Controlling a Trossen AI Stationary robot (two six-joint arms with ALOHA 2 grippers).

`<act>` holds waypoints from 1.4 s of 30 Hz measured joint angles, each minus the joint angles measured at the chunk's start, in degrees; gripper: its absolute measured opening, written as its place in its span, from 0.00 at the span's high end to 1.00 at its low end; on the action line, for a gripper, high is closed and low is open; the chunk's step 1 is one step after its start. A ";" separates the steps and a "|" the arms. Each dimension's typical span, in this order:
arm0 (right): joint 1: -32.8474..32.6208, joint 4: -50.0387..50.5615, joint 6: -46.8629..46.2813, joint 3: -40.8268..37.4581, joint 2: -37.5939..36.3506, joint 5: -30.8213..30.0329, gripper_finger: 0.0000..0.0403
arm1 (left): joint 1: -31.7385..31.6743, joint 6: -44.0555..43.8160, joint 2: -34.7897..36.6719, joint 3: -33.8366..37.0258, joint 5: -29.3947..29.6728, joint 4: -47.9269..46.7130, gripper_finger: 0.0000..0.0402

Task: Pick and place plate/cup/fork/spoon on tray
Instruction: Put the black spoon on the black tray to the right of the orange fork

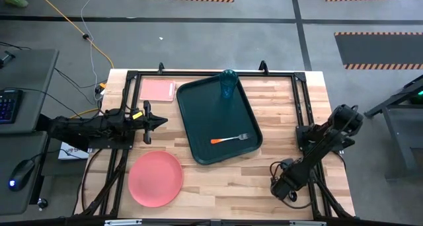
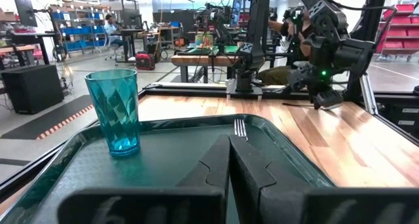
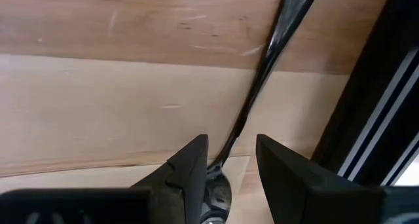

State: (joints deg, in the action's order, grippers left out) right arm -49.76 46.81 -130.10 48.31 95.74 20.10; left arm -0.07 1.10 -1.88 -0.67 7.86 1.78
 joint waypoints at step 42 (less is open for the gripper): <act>2.17 -8.91 10.20 -1.61 -0.44 -7.93 0.87 | -0.01 0.00 -0.01 -0.01 0.01 0.00 1.00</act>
State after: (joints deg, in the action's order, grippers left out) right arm -47.58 37.90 -119.90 46.70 95.31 12.16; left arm -0.07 1.10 -1.89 -0.68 7.88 1.78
